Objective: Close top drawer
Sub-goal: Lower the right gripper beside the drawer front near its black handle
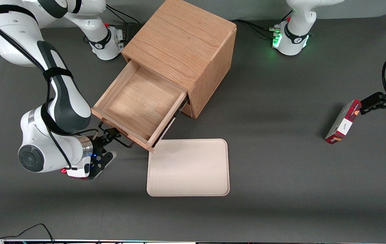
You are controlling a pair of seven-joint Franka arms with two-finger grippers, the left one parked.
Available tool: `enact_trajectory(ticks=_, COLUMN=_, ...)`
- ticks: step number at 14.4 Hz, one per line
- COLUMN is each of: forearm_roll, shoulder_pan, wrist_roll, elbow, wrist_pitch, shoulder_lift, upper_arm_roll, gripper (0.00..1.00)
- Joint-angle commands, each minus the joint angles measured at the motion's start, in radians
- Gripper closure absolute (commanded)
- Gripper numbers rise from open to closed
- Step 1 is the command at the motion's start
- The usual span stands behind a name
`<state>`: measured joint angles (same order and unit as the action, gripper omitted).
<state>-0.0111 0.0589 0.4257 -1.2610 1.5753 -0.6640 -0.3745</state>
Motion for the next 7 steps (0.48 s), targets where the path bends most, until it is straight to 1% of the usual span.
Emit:
enact_trajectory(ticks=1, forearm_roll=-0.049, shoulder_pan=0.022, wrist_roll=-0.028, elbow=-0.103, wrist_pitch=0.020, shoulder_lift=0.087, upper_arm_roll=-0.006, gripper=0.00)
enact_trajectory(ticks=2, forearm_roll=-0.052, shoulder_pan=0.022, wrist_roll=-0.028, elbow=-0.125, wrist_pitch=0.022, shoulder_lift=0.104, upper_arm_roll=-0.007, gripper=0.00)
enact_trajectory(ticks=3, forearm_roll=-0.069, shoulder_pan=0.022, wrist_roll=-0.030, elbow=-0.136, wrist_pitch=0.020, shoulder_lift=0.115, upper_arm_roll=-0.006, gripper=0.00)
enact_trajectory(ticks=5, forearm_roll=-0.121, shoulder_pan=0.028, wrist_roll=-0.038, elbow=-0.162, wrist_pitch=0.017, shoulder_lift=0.126, upper_arm_roll=-0.006, gripper=0.00)
enact_trajectory(ticks=7, forearm_roll=-0.125, shoulder_pan=0.030, wrist_roll=-0.060, elbow=-0.199, wrist_pitch=0.023, shoulder_lift=0.152, upper_arm_roll=-0.006, gripper=0.00)
